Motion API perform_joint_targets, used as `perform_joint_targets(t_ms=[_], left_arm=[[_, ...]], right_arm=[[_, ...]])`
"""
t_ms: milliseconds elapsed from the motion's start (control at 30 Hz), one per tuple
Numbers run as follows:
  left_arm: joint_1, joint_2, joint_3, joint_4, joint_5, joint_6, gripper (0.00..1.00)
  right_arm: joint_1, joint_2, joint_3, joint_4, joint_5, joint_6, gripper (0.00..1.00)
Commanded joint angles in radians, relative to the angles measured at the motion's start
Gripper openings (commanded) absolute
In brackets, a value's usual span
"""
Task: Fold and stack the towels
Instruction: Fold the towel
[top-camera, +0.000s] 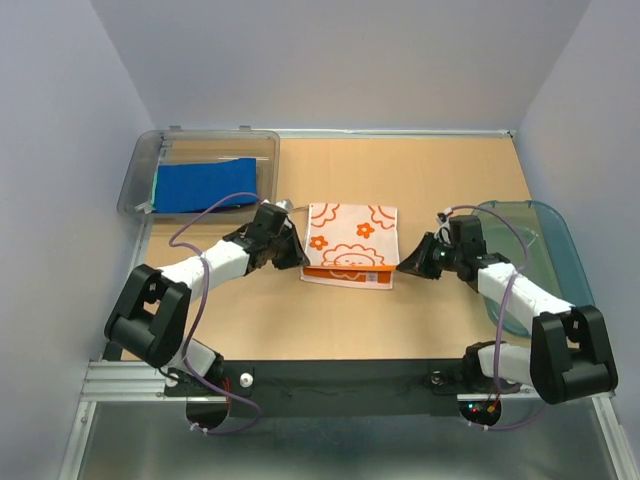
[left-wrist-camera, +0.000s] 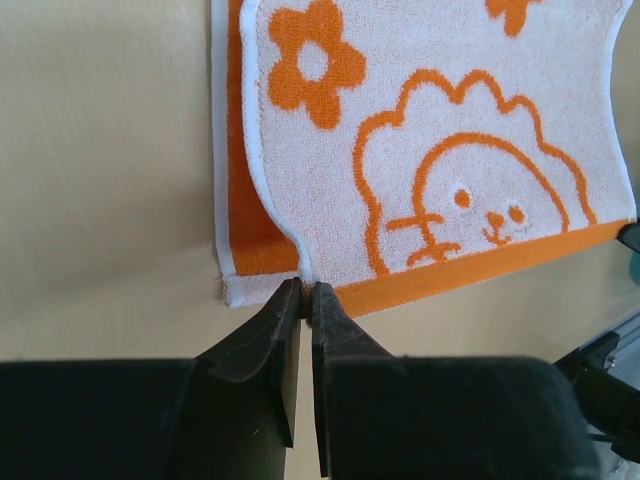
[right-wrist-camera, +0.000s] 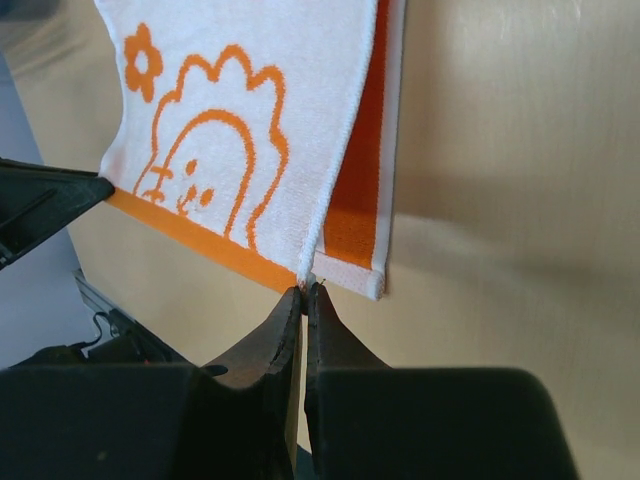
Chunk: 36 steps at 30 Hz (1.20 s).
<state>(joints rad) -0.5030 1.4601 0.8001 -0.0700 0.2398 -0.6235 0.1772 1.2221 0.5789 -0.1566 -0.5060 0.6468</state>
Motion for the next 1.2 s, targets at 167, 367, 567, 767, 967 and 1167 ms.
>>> perform_joint_targets(t_ms=[167, 367, 567, 767, 967, 1167], left_arm=[[-0.045, 0.025, -0.079, 0.038, -0.097, -0.022, 0.00], [-0.078, 0.034, -0.130, 0.056, -0.108, -0.041, 0.00], [-0.080, 0.052, -0.179, 0.084, -0.125, -0.048, 0.00], [-0.080, 0.019, -0.144, 0.072, -0.117, -0.048, 0.00], [-0.081, -0.053, -0.046, -0.037, -0.146, -0.032, 0.00], [-0.081, -0.089, -0.038, -0.094, -0.160, -0.030, 0.00]], right_arm=[[0.010, 0.051, -0.071, -0.012, -0.013, -0.042, 0.01], [0.011, 0.091, -0.105, -0.009, 0.014, -0.062, 0.01], [0.018, 0.134, -0.122, -0.006, 0.033, -0.082, 0.01], [0.018, 0.067, -0.100, -0.014, 0.049, -0.067, 0.01], [0.019, -0.009, -0.036, -0.083, 0.043, -0.053, 0.01], [0.034, -0.052, -0.022, -0.110, -0.005, -0.033, 0.01]])
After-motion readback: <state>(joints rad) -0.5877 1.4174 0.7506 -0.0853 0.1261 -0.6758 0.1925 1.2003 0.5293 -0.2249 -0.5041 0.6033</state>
